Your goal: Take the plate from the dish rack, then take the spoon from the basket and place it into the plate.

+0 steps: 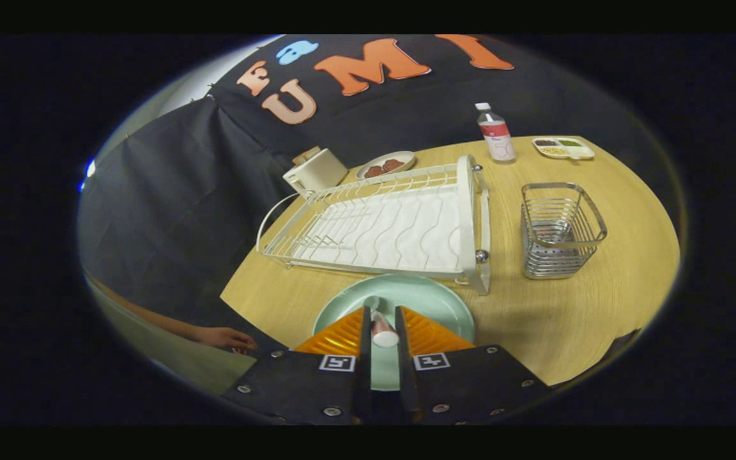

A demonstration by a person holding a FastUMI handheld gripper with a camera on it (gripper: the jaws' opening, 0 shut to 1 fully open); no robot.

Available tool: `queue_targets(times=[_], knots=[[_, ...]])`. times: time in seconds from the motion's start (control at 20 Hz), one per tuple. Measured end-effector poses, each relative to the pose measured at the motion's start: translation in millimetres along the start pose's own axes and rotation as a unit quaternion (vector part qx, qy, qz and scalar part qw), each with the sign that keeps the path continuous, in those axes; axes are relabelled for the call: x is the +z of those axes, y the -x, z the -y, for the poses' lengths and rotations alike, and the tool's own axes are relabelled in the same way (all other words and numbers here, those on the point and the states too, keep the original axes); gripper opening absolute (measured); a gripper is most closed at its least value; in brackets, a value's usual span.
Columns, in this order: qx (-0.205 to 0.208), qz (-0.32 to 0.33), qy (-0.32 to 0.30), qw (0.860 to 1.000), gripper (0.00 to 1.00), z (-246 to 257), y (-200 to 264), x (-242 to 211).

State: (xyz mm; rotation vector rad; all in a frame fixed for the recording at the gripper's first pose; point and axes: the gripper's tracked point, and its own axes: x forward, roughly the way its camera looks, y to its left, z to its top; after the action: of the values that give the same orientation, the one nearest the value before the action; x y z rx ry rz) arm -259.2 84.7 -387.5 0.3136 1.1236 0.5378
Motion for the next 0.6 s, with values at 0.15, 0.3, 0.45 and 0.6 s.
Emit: queue_targets(times=[0.15,0.3,0.45,0.6], knots=[[-0.016,0.007,-0.009,1.000,0.27,5.8,2.9,6.5],[-0.029,0.022,-0.017,0.999,0.37,11.1,8.8,19.0],[-0.050,0.066,-0.027,0.996,0.47,17.3,16.9,50.2],[-0.076,0.123,-0.019,0.989,0.47,18.2,31.4,90.9]])
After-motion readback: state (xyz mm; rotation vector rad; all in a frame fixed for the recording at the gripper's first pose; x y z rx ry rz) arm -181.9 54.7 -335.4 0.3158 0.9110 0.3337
